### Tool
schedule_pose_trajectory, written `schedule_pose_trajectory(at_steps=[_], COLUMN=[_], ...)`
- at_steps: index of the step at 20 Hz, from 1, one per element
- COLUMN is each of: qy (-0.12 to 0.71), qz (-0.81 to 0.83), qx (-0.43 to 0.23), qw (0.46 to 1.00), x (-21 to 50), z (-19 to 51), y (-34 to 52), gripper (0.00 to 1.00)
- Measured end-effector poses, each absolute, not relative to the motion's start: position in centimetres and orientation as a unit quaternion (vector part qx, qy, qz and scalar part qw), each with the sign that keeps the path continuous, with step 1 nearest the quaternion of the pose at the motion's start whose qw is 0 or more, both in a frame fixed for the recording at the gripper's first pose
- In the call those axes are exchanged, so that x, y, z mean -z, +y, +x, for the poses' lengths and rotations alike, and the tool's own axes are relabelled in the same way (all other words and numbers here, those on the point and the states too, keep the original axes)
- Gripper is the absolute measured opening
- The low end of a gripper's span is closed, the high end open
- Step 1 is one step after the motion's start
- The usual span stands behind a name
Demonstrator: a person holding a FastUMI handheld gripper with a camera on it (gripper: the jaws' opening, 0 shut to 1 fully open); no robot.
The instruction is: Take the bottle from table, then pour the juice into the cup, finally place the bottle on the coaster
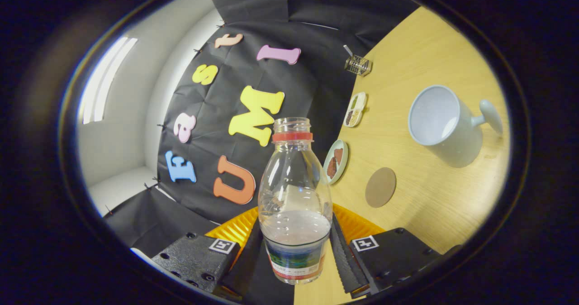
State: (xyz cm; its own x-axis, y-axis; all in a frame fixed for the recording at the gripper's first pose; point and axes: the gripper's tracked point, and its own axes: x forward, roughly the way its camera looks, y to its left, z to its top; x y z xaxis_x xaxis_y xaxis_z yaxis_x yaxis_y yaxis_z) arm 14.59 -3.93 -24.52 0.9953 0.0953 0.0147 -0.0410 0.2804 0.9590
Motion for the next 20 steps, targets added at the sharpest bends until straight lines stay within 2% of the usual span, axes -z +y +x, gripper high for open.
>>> schedule_pose_trajectory(at_steps=[5, 16, 20], qy=[0.032, 0.031, 0.016], qz=[0.626, 0.738, 0.757], qx=[-0.034, -0.051, -0.054], qw=[0.778, 0.673, 0.652], x=[24.7, 25.3, 24.5], z=[14.7, 14.5, 14.2], y=[-4.7, -5.4, -6.0], gripper=[0.78, 0.78, 0.78])
